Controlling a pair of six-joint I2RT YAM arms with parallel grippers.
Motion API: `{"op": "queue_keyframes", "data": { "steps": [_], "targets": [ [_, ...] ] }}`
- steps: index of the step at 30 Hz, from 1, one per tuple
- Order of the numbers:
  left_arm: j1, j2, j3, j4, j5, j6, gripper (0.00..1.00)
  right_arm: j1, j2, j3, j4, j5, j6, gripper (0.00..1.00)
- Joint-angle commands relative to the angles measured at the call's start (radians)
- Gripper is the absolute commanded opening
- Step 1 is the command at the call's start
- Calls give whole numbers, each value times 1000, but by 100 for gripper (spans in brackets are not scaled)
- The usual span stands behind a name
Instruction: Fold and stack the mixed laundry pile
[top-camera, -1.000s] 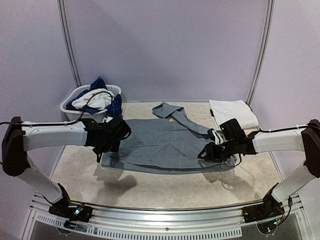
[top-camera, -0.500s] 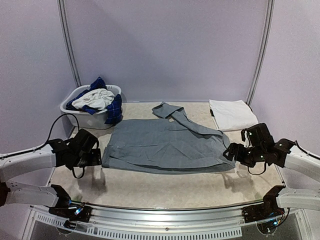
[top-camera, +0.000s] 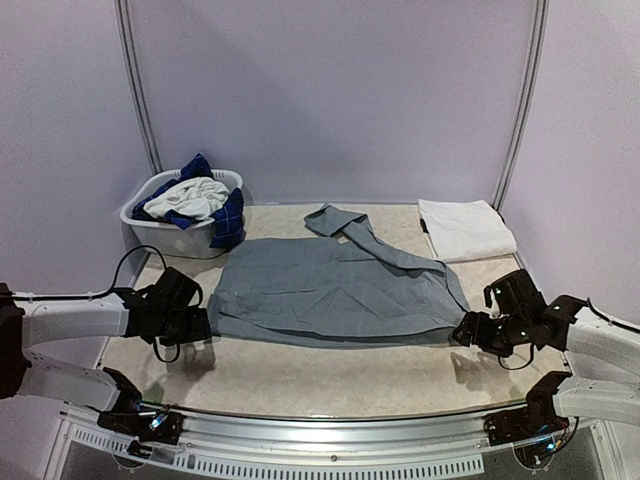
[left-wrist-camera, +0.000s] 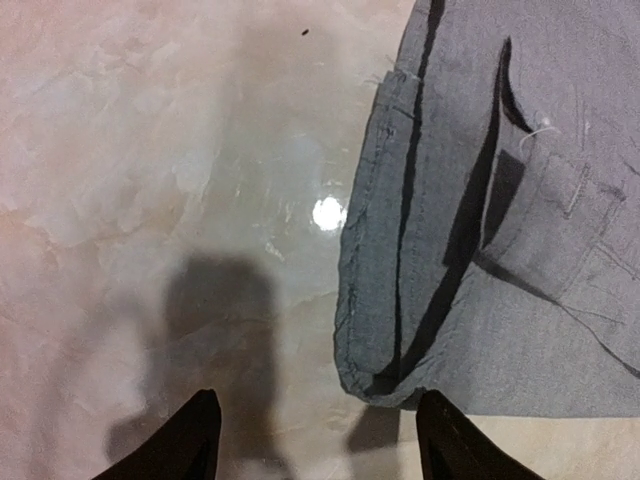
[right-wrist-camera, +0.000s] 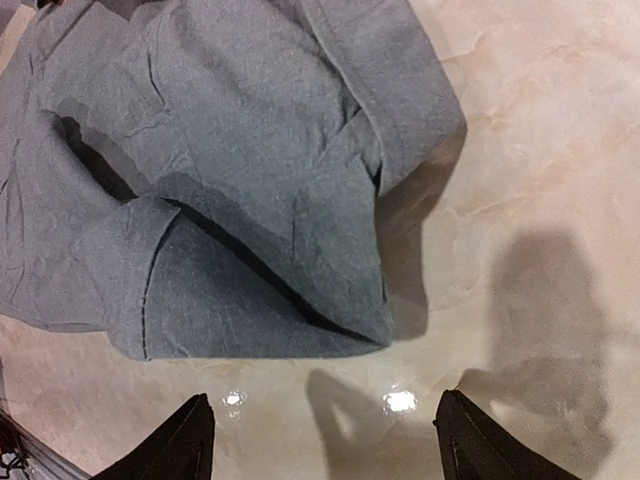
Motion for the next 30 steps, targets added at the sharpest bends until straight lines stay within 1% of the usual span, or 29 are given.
{"op": "queue_keyframes", "data": {
  "steps": [1, 5, 10, 14, 17, 19, 22, 24, 26, 27, 28, 29, 30],
  "targets": [
    [15, 5, -12, 52, 13, 5, 68, -2, 131, -11, 151, -57, -44, 76],
    [16, 19, -19, 67, 18, 5, 68, -1, 228, 22, 208, -21, -61, 74],
    [17, 34, -29, 92, 16, -3, 68, -18, 282, 57, 215, 82, -71, 64],
    [17, 47, -28, 113, -2, -4, 67, -35, 307, 69, 256, 85, -80, 58],
    [18, 58, -32, 151, -3, -8, 65, -36, 354, 88, 278, 70, -93, 55],
    [18, 63, -46, 208, 21, -6, 64, -36, 384, 94, 295, 48, -103, 49],
    [17, 102, -34, 265, 71, 4, 58, -37, 410, 99, 310, 33, -109, 40],
    [17, 139, -25, 304, 112, 9, 53, -37, 418, 100, 316, 32, -110, 34],
    [17, 177, -14, 328, 139, 11, 46, -36, 420, 103, 316, 34, -110, 26],
    [17, 198, -9, 338, 147, 8, 40, -37, 420, 105, 314, 36, -110, 21],
    [17, 225, -5, 346, 152, 8, 32, -36, 419, 107, 310, 35, -108, 17],
    [17, 247, 4, 348, 159, 8, 19, -37, 418, 110, 306, 35, -108, 13],
    [17, 269, 15, 349, 169, 11, 3, -36, 417, 112, 298, 34, -108, 10]
  ]
}}
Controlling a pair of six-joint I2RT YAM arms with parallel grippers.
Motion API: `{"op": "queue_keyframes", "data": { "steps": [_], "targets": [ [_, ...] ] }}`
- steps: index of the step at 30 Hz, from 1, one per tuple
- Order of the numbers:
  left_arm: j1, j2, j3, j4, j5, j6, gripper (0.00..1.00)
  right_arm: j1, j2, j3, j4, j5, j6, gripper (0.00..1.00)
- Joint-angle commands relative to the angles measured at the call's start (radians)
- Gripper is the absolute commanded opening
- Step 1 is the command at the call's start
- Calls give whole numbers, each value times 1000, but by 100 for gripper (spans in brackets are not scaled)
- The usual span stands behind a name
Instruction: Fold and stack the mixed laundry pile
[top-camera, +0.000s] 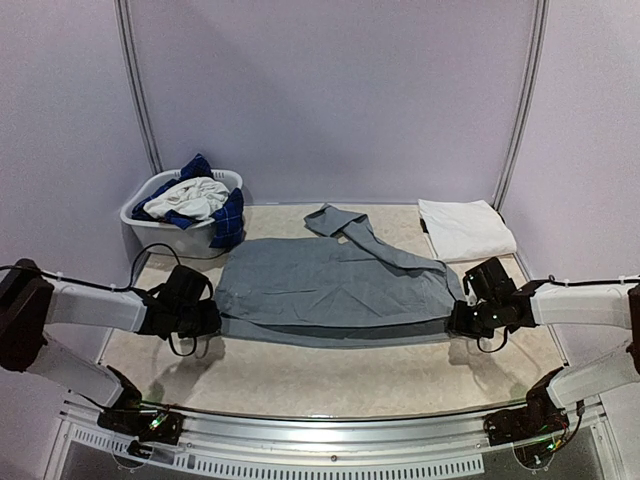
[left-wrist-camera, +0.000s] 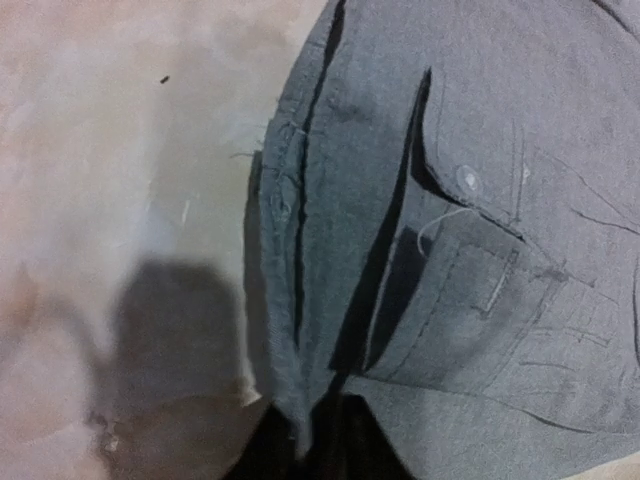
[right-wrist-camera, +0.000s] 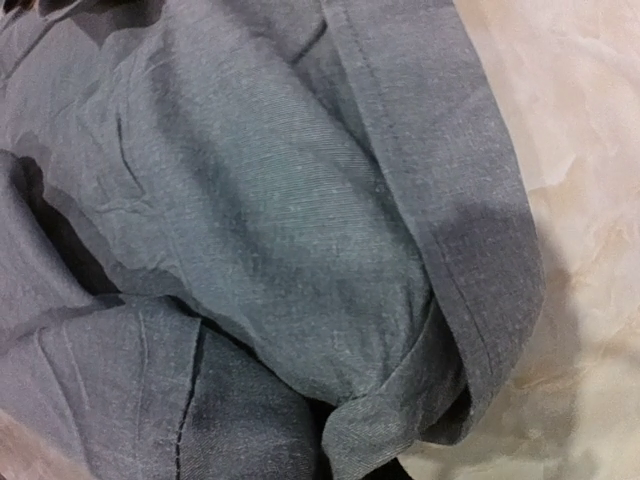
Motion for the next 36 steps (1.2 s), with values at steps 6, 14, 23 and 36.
{"op": "queue_keyframes", "data": {
  "steps": [6, 14, 23, 36],
  "targets": [
    [-17, -26, 60, -99, 19, 5, 0, -4, -49, 89, -180, 17, 16, 1],
    [-55, -404, 49, -420, -63, -25, 0, -4, -330, 72, -395, 15, 83, 1],
    [-130, -704, 15, -649, -87, -133, 0, -3, -470, -20, -437, -111, 139, 4],
    [-136, -912, 18, -718, -143, -108, 100, -4, -672, 54, -462, -126, 88, 77]
  ]
}}
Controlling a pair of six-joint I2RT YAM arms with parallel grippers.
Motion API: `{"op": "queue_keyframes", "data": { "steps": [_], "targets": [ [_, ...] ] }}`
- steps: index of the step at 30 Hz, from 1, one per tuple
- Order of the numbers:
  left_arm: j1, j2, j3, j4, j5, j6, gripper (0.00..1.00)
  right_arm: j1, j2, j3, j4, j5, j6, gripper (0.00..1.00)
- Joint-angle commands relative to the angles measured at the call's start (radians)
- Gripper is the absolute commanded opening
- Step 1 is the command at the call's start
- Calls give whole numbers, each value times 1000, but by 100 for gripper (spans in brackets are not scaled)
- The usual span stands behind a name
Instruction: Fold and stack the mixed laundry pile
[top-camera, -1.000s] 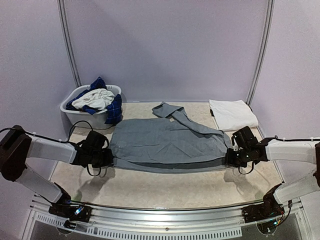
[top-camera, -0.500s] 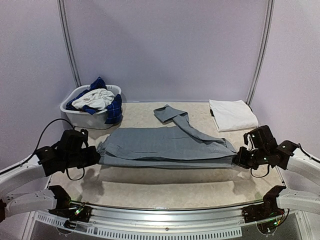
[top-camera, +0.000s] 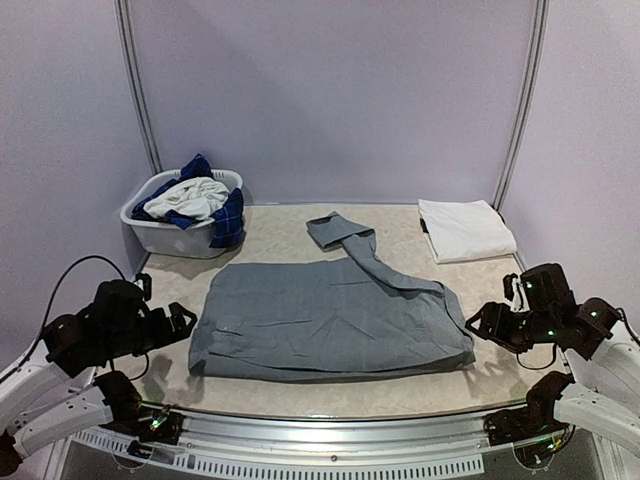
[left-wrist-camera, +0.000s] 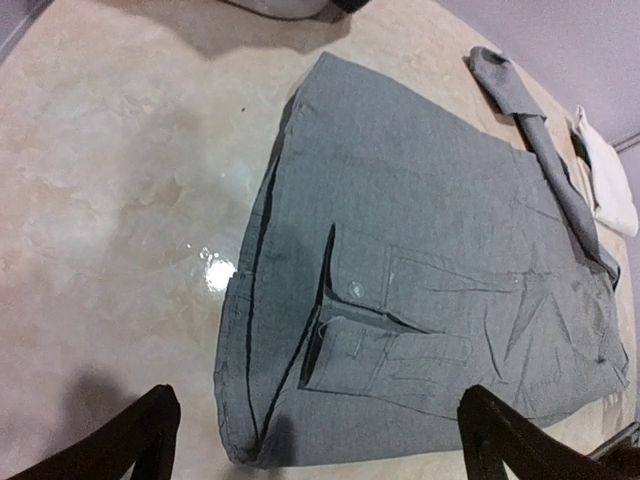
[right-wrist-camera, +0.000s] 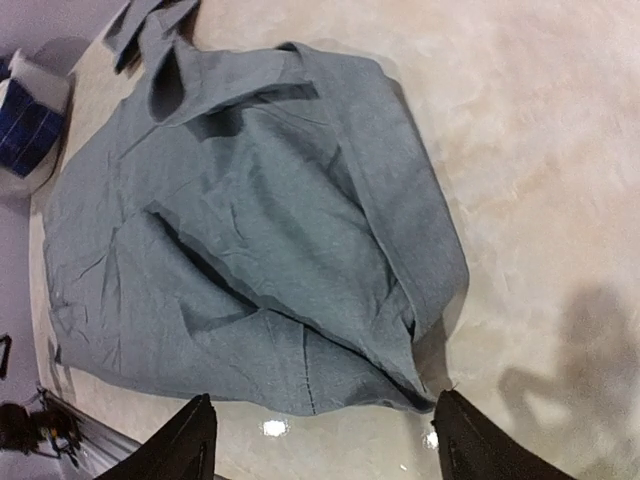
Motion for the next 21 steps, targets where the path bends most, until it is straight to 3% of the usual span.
{"op": "queue_keyframes", "data": {
  "steps": [1, 5, 11, 21],
  "targets": [
    [-5, -5, 45, -25, -113, 55, 100, -3, -2, 75, 93, -50, -75, 79],
    [-5, 139, 134, 63, -200, 149, 100, 11, 166, 208, 258, -69, -138, 80],
    [-5, 448, 282, 187, -224, 283, 99, 31, 639, 524, 388, -91, -264, 81],
    [-2, 668, 364, 316, -177, 381, 94, -33, 1427, 1271, 326, -282, -306, 69]
  ]
}}
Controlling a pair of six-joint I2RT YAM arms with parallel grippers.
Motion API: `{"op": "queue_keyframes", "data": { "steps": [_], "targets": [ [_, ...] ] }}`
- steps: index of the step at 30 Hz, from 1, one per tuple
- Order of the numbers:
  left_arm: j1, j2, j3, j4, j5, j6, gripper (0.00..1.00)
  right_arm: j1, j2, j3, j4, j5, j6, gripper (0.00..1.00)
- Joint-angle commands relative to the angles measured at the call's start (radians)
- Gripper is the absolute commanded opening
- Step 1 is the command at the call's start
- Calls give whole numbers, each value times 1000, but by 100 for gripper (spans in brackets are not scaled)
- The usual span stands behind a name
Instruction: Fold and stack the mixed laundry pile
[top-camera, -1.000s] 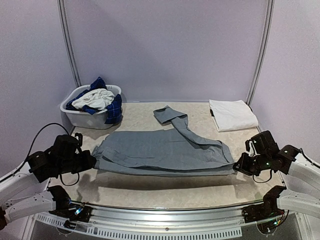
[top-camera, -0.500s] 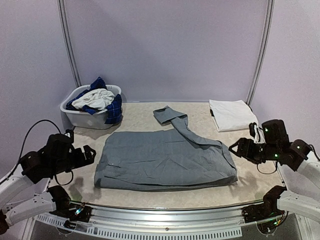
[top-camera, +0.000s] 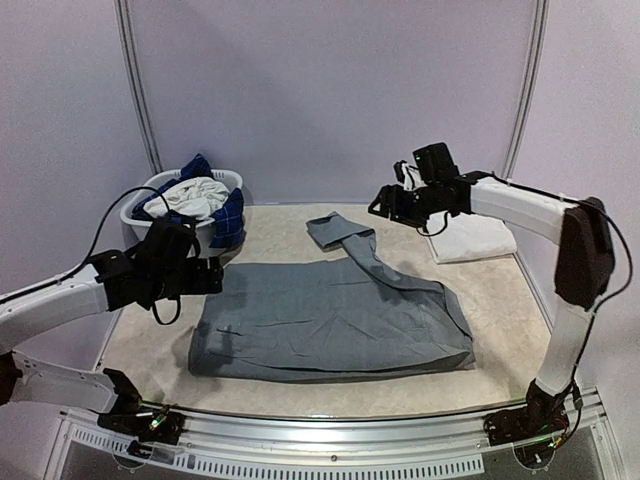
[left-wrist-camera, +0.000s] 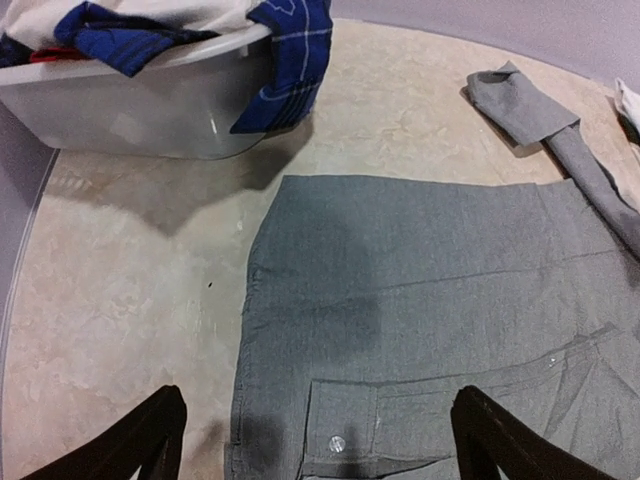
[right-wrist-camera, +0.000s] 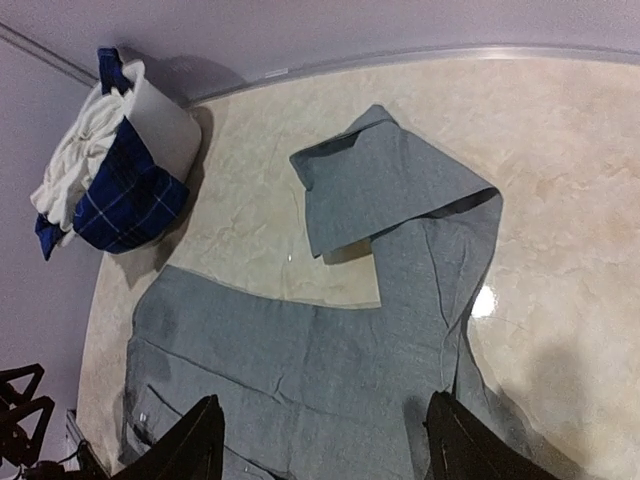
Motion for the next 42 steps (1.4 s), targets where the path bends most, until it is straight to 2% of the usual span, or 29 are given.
{"op": "queue_keyframes", "data": {
  "steps": [1, 5, 10, 15, 24, 33, 37, 42],
  "targets": [
    [-3, 75, 27, 70, 28, 60, 93, -48, 262, 288, -78, -127, -24, 69],
    [-3, 107, 14, 91, 45, 52, 91, -68, 458, 466, -197, -151, -28, 69],
    [-3, 126, -5, 116, 71, 51, 89, -80, 530, 447, -206, -176, -19, 68],
    [-3, 149, -6, 125, 76, 53, 88, -81, 536, 367, -151, -213, -19, 62],
    [-3, 164, -18, 140, 92, 51, 85, -81, 586, 362, -112, -261, -5, 37],
    [-3, 160, -34, 146, 87, 53, 85, -81, 582, 366, -100, -238, -10, 3],
    [-3, 154, -37, 147, 78, 60, 84, -86, 585, 406, -129, -226, -22, 1],
    [-3, 158, -8, 130, 54, 85, 84, -161, 580, 495, -173, -202, -76, 1]
  ]
}}
